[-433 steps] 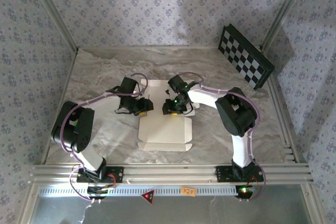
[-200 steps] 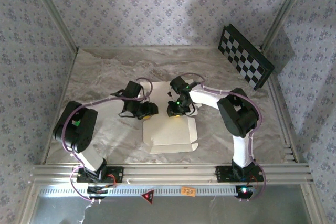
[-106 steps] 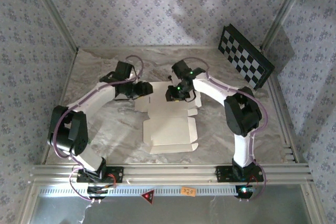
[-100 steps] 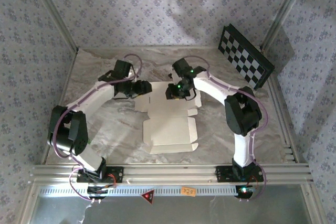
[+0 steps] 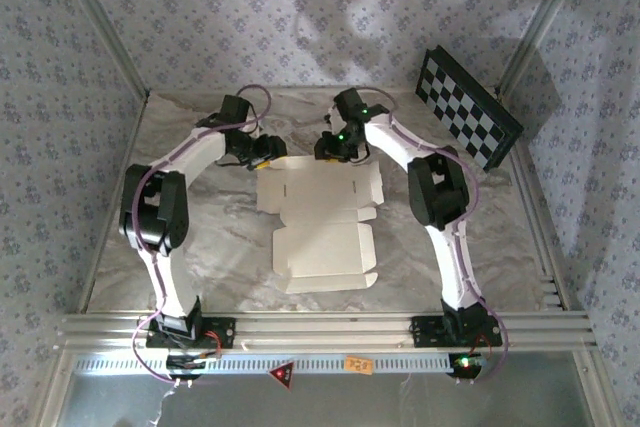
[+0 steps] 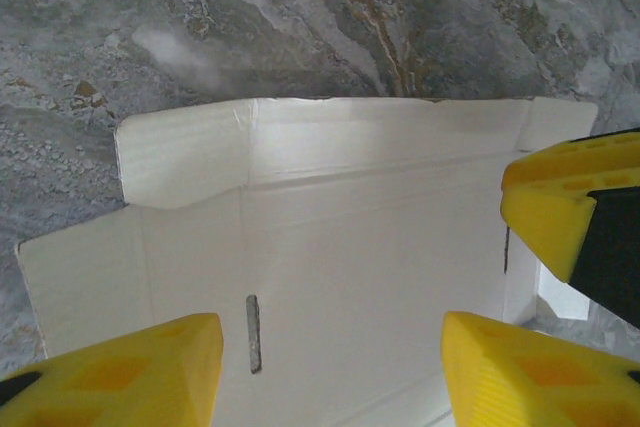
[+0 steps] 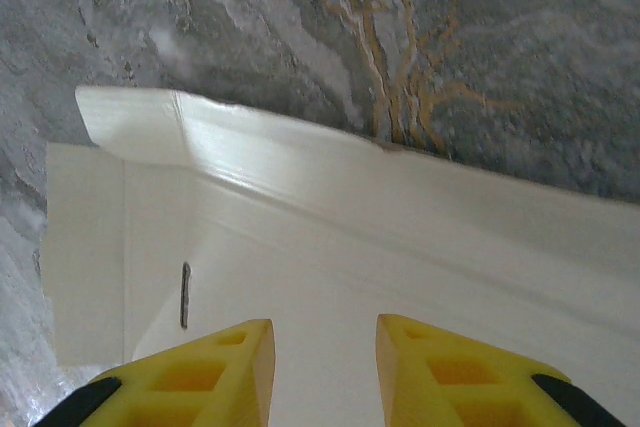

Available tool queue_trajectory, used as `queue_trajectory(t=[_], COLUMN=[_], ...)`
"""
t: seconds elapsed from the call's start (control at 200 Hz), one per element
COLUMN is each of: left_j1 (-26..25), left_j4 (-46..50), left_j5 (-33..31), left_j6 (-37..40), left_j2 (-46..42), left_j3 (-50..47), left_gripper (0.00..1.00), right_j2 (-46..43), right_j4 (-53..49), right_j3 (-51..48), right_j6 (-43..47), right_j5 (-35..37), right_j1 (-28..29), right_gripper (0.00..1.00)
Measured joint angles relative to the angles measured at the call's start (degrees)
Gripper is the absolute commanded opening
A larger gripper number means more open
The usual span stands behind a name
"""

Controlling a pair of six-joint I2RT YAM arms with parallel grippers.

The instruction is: Fold the paper box

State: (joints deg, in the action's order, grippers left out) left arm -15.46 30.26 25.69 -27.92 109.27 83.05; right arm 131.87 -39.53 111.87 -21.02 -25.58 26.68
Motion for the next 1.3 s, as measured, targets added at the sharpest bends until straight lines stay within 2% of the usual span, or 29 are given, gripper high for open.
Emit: queue_trajectory(t=[0.425,0.74,1.044,1.304], left_j1=[1.79,2.34,2.34,2.34], left_j4=[0.02,4.50,8.87,9.66], left_j5=[0.00,-1.75,-4.07,-1.68], left_j6=[-0.61,0.94,2.47,2.34], left_j2=[7.21,14.93,19.17,19.91], left_j3=[8.66,16.59,19.37,19.67], left_gripper=[0.64,0.66,0.69,0.57], right_j2=[9.22,9.57,9.57,9.57], right_j4=[0.72,1.20,1.57,1.81], right_j3=[6.58,6.82,6.49,6.27], right_j6=[-3.19,-3.30,-3.30,-3.30], right_j5=[-2.36,-3.85,-4.24,-4.28], right_j1=[-0.09,-0.72,-0.74,-0.83], right_gripper=[0.34,0.33,0.33,0.33])
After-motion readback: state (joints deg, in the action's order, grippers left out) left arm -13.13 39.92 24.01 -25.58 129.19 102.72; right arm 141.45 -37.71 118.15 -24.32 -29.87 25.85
